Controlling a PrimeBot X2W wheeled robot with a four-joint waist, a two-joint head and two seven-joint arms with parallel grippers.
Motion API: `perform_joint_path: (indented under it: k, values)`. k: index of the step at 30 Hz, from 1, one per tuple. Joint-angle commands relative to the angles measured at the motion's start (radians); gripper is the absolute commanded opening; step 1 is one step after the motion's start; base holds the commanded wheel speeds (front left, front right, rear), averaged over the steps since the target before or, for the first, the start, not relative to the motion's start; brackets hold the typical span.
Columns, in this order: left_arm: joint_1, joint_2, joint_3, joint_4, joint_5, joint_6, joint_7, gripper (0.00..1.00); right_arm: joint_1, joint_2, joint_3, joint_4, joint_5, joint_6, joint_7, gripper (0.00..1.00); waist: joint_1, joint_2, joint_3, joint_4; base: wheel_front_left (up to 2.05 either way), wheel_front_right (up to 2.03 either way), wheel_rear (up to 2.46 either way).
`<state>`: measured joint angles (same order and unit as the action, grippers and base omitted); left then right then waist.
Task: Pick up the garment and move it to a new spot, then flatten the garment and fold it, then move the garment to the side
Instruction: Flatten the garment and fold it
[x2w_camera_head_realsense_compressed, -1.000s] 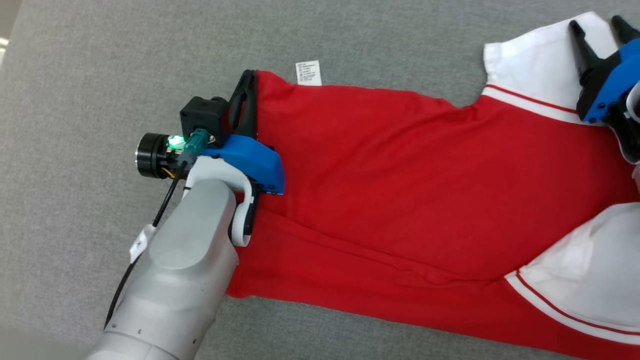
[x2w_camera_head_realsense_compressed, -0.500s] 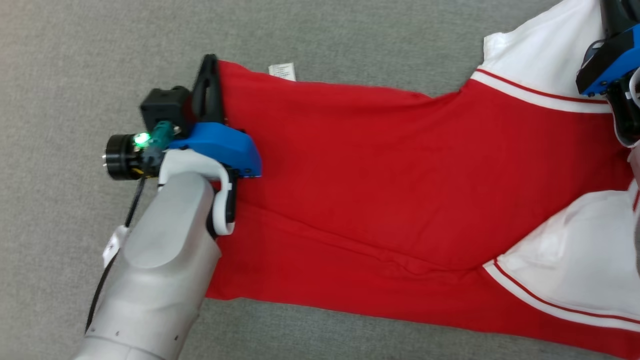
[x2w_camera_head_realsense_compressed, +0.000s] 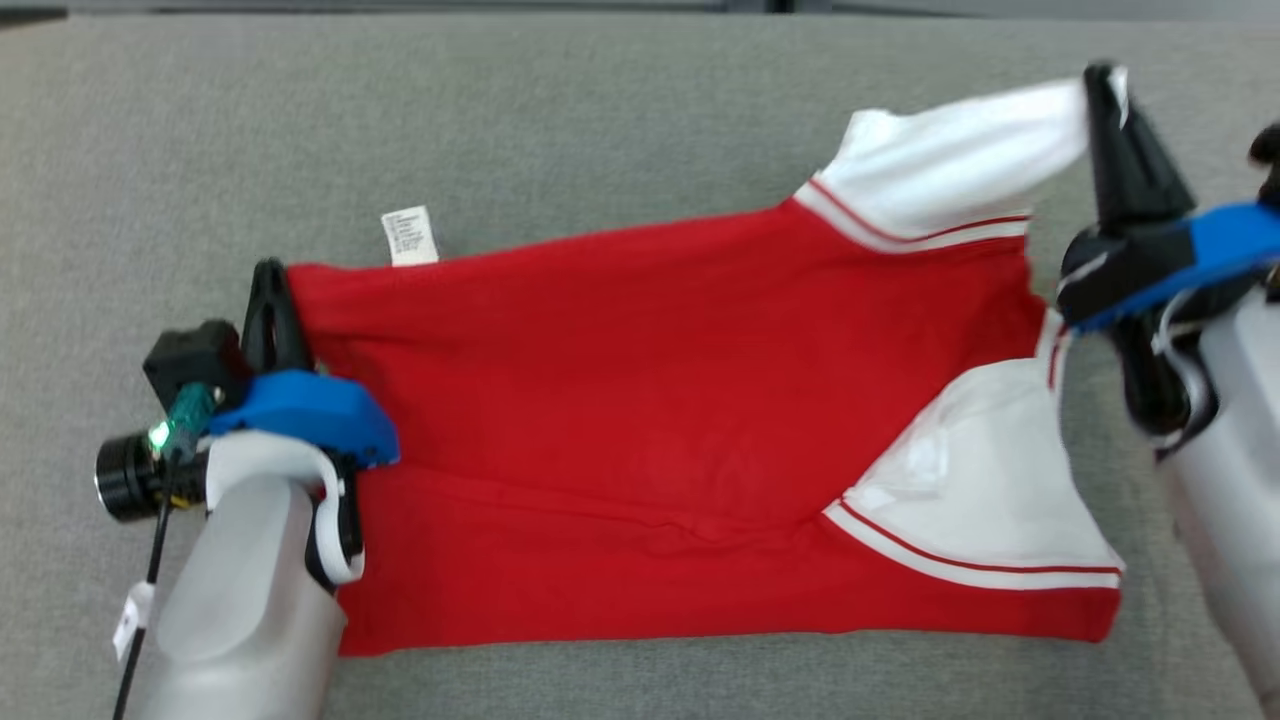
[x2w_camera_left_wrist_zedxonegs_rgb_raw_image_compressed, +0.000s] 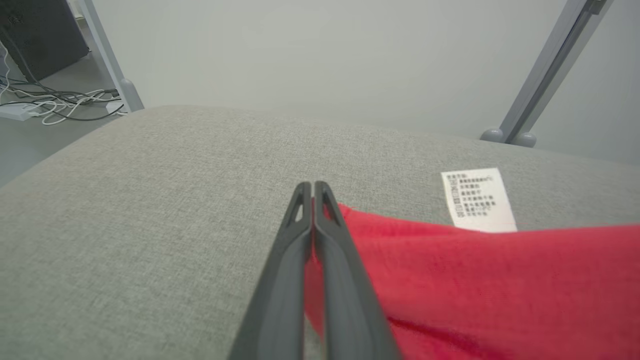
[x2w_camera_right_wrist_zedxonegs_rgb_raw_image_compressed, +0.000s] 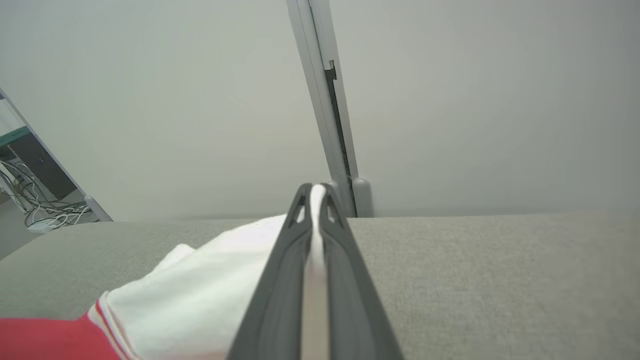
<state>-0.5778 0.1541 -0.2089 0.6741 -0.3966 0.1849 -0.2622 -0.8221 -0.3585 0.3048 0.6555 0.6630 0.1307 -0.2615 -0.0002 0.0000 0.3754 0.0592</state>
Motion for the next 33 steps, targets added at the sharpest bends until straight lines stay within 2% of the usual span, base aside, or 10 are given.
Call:
perform_joint_path:
  k: [1, 6, 13, 21, 29, 30, 31, 32, 33]
  values:
    - [0.030, 0.001, 0.005, 0.007, 0.009, -0.006, -0.003, 0.00, 0.057, 0.006, -0.001, -0.023, 0.013, 0.000, -0.004, 0.00, 0.0002, 0.0000, -0.053, -0.049, 0.00, 0.00, 0.00]
    - [0.105, 0.002, 0.044, 0.026, 0.030, -0.029, -0.003, 0.00, 0.250, 0.019, -0.002, -0.119, 0.065, 0.000, -0.005, 0.00, 0.0002, 0.0000, -0.111, -0.081, 0.00, 0.00, 0.00]
    - [0.245, -0.034, 0.096, 0.027, 0.053, -0.049, -0.003, 0.00, 0.438, 0.042, 0.008, -0.153, 0.119, 0.000, -0.005, 0.00, 0.0002, 0.0000, -0.158, -0.100, 0.00, 0.00, 0.00]
    - [0.366, -0.081, 0.118, 0.034, 0.082, -0.082, -0.003, 0.00, 0.519, 0.071, 0.055, -0.079, 0.132, 0.000, -0.005, 0.00, 0.0002, 0.0000, -0.205, -0.081, 0.00, 0.00, 0.00]
    - [0.395, -0.098, 0.137, 0.011, 0.096, -0.087, -0.003, 0.00, 0.542, 0.084, 0.021, -0.009, 0.115, 0.000, -0.005, 0.00, 0.0002, 0.0000, -0.222, -0.050, 0.00, 0.00, 0.00]
    - [0.398, -0.099, 0.141, 0.009, 0.098, -0.086, -0.003, 0.02, 0.542, 0.085, 0.014, -0.002, 0.113, 0.000, -0.005, 0.00, 0.0002, 0.0000, -0.222, -0.047, 0.00, 0.00, 0.00]
    - [0.402, -0.100, 0.145, 0.007, 0.101, -0.082, -0.003, 0.41, 0.542, 0.086, 0.003, 0.005, 0.110, 0.000, -0.005, 0.48, 0.0002, 0.0000, -0.223, -0.045, 0.00, 0.00, 0.00]
    - [0.405, -0.101, 0.148, 0.003, 0.106, -0.080, -0.003, 0.65, 0.541, 0.088, -0.007, 0.011, 0.109, 0.000, -0.005, 1.00, 0.0002, 0.0000, -0.224, -0.043, 0.00, 0.00, 0.00]
    - [0.408, -0.101, 0.152, -0.003, 0.110, -0.077, -0.003, 1.00, 0.542, 0.093, -0.014, 0.017, 0.107, 0.000, -0.005, 1.00, 0.0002, 0.0000, -0.225, -0.042, 0.00, 0.00, 0.00]
